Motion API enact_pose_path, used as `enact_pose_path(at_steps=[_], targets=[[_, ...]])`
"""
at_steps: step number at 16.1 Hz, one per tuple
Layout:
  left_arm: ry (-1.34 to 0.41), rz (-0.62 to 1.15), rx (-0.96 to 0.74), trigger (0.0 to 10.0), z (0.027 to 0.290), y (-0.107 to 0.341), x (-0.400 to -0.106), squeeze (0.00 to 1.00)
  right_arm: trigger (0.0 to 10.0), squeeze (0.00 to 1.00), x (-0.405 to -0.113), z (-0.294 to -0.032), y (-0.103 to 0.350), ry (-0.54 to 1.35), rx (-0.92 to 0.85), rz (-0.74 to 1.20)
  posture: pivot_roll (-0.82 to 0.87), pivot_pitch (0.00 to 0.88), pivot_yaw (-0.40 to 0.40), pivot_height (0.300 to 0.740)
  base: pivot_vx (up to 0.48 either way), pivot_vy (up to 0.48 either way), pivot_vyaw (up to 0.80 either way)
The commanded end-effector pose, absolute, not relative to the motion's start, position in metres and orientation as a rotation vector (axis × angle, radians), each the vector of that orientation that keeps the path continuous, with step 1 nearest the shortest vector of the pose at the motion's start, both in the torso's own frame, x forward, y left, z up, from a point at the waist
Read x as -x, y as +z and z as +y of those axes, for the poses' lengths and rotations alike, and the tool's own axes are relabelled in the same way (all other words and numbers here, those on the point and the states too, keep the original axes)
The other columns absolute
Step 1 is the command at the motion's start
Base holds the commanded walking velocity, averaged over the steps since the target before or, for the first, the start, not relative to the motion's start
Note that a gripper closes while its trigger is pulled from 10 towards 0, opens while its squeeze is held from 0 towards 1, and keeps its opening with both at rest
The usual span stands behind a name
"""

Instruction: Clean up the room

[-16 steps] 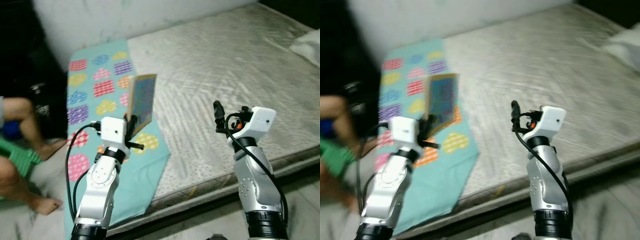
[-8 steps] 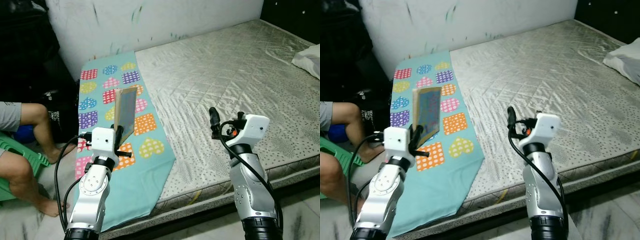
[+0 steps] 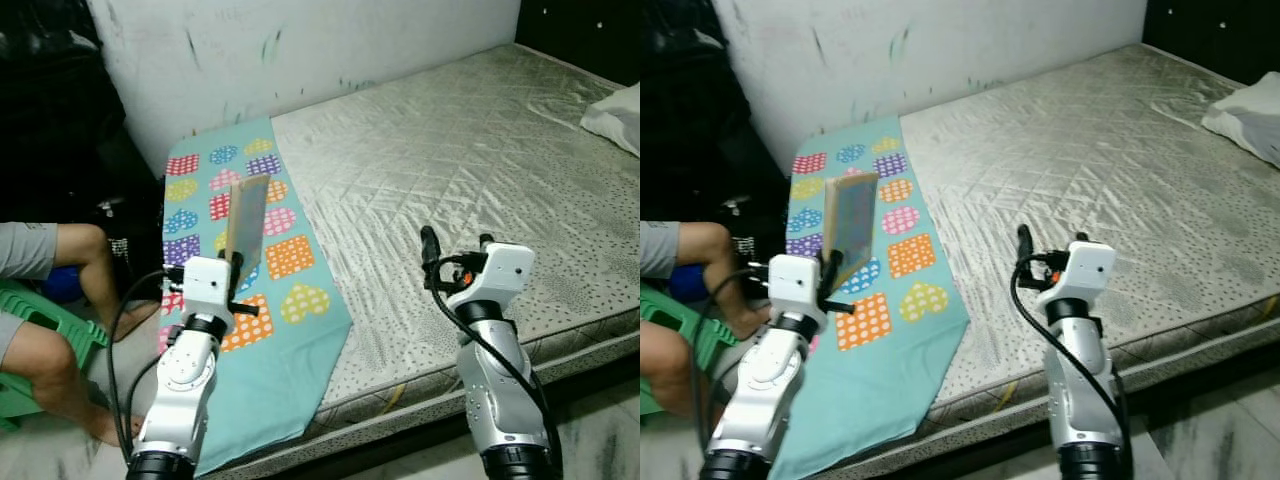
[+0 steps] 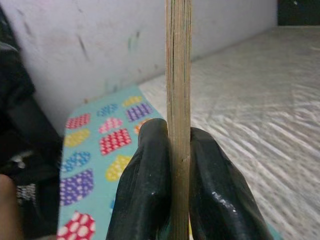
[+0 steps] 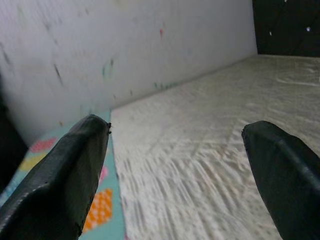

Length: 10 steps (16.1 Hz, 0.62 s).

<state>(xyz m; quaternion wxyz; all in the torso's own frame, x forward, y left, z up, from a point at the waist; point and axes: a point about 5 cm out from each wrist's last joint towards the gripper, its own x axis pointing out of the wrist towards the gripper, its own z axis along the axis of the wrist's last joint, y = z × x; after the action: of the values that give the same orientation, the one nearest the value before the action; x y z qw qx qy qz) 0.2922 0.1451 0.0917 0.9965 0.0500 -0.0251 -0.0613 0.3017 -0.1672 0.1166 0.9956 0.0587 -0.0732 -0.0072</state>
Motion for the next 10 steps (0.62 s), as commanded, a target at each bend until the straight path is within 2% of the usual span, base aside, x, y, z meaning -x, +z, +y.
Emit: enact_pose_path(at_steps=[1,5,10], targets=[[-0.137,-0.073,-0.115,10.0,0.144,0.094,-0.293,0.0,10.0,0.0,-0.304,-0.162,0.113,0.012,-0.113,-0.116,-0.14,0.0,0.205,0.74,0.0,0.0,0.0],[-0.03,-0.056,-0.083,10.0,0.156,0.084,-0.281,0.0,10.0,0.0,-0.315,-0.152,0.103,0.17,-0.059,-0.032,-0.07,0.0,0.084,0.74,0.0,0.0,0.0],[0.099,-0.034,-0.095,10.0,0.182,0.075,-0.26,0.0,10.0,0.0,-0.326,-0.12,0.101,0.307,-0.04,-0.013,0.01,0.0,0.02,0.74,0.0,0.0,0.0]])
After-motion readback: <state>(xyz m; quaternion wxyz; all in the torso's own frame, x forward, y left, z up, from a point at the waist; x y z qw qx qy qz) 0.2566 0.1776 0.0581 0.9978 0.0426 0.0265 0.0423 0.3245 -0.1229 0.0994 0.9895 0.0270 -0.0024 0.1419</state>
